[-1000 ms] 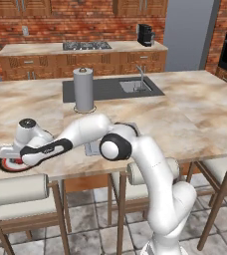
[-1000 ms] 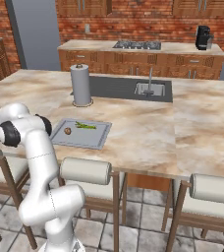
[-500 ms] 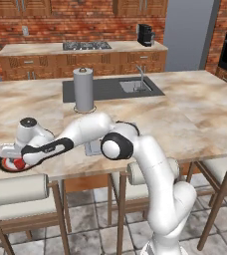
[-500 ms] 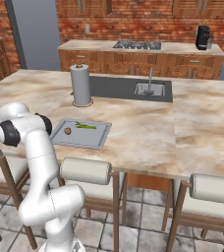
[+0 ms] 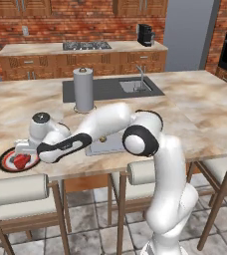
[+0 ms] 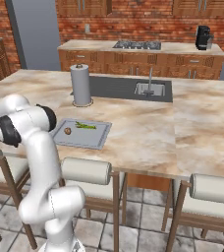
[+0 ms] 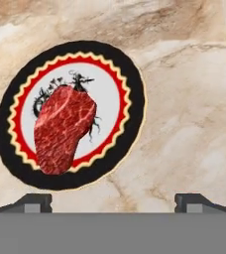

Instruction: Create a steak meal by picking up the steak and asparagus from the tray and placing them on the plate. Leave the apricot on the tray.

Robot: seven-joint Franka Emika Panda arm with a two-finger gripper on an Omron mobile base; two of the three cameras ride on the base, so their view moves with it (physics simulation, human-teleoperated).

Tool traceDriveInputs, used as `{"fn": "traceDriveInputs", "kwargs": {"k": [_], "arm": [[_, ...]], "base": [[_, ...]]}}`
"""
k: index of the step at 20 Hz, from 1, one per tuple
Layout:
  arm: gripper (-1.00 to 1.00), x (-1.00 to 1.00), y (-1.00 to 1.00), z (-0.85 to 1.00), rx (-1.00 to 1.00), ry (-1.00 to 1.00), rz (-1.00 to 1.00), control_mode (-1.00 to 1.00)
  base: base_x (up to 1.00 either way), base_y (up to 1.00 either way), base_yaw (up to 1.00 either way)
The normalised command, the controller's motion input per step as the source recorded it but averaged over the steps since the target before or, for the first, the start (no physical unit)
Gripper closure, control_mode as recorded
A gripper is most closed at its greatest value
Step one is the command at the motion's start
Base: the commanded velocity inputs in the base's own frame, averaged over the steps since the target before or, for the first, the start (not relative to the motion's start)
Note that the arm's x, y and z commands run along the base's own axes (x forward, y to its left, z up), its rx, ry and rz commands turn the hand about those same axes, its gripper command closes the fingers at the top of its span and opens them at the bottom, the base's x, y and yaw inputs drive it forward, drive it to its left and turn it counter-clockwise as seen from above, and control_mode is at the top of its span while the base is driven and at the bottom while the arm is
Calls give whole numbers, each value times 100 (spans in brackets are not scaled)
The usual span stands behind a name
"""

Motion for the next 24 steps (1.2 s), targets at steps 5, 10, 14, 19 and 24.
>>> {"fn": "traceDriveInputs", "kwargs": {"k": [5,10,14,19,24], "arm": [[-100,-1,-100,74,9,-21,0,-100],[-100,0,-100,66,5,-18,0,-100],[-100,0,-100,42,0,-1,-3,-100],[-100,12,-97,28,0,2,-17,-100],[-100,25,-90,28,0,8,-23,-100]], "base": [[0,0,0],[0,0,0],[0,0,0],[0,0,0],[0,0,0]]}}
